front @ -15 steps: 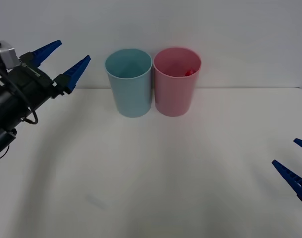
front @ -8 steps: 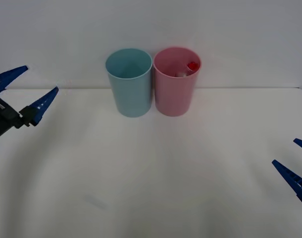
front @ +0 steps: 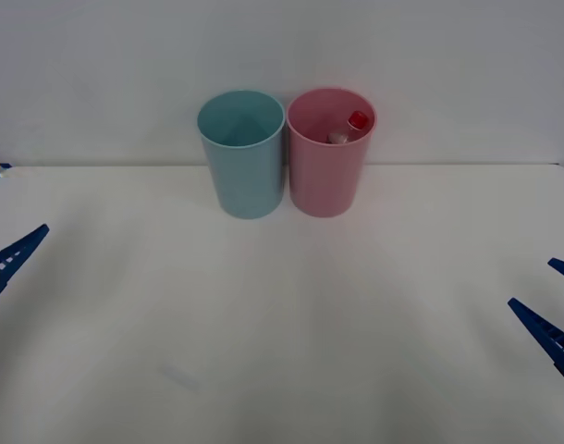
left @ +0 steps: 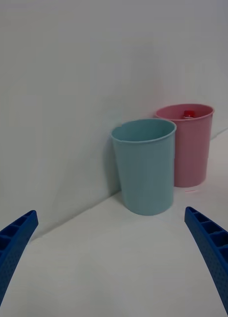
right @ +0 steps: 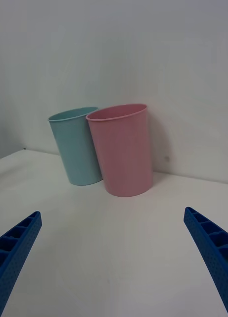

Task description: Grasp the object on the table and drop it into the matching bin: aluminum can to the light blue bin, PET bottle to the pink bin.

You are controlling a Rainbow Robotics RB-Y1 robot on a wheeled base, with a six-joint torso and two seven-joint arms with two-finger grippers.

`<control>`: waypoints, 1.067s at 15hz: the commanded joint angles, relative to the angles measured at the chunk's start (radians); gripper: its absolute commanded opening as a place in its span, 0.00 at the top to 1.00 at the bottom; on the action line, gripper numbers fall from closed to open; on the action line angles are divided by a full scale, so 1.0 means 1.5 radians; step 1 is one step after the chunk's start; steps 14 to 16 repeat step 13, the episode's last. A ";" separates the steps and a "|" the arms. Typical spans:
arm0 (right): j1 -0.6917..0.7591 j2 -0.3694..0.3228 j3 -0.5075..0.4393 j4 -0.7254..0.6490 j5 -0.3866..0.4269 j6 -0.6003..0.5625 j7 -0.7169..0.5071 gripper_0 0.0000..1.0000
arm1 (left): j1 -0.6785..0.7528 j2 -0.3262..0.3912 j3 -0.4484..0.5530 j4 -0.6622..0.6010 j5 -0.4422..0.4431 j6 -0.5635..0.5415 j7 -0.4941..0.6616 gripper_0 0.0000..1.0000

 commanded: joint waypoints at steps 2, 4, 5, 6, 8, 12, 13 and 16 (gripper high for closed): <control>0.000 0.000 0.000 0.000 0.000 0.000 0.000 0.00 | 0.065 0.006 0.022 0.000 0.041 -0.010 -0.001 0.00; 0.000 0.000 0.000 0.000 0.000 0.000 0.000 0.00 | 0.100 0.015 0.022 0.000 0.071 -0.010 -0.002 0.00; 0.000 0.000 0.000 0.000 0.000 0.000 0.000 0.00 | 0.115 0.021 0.022 0.000 0.084 -0.010 -0.002 0.00; 0.000 0.000 0.000 0.000 0.000 0.000 0.000 0.00 | 0.123 0.024 0.022 0.000 0.090 -0.010 -0.003 0.00; 0.000 0.000 0.000 0.000 0.000 0.000 0.000 0.00 | 0.135 0.027 0.022 0.000 0.093 -0.010 -0.001 0.00; 0.000 0.000 0.000 0.000 0.000 0.000 0.000 0.00 | 0.141 0.027 0.016 0.000 0.092 -0.004 0.001 0.00; 0.000 0.000 0.000 0.000 0.000 0.000 0.000 0.00 | 0.141 0.027 0.016 0.000 0.092 -0.004 0.001 0.00; 0.000 0.000 0.000 0.000 0.000 0.000 0.000 0.00 | 0.141 0.027 0.016 0.000 0.092 -0.004 0.001 0.00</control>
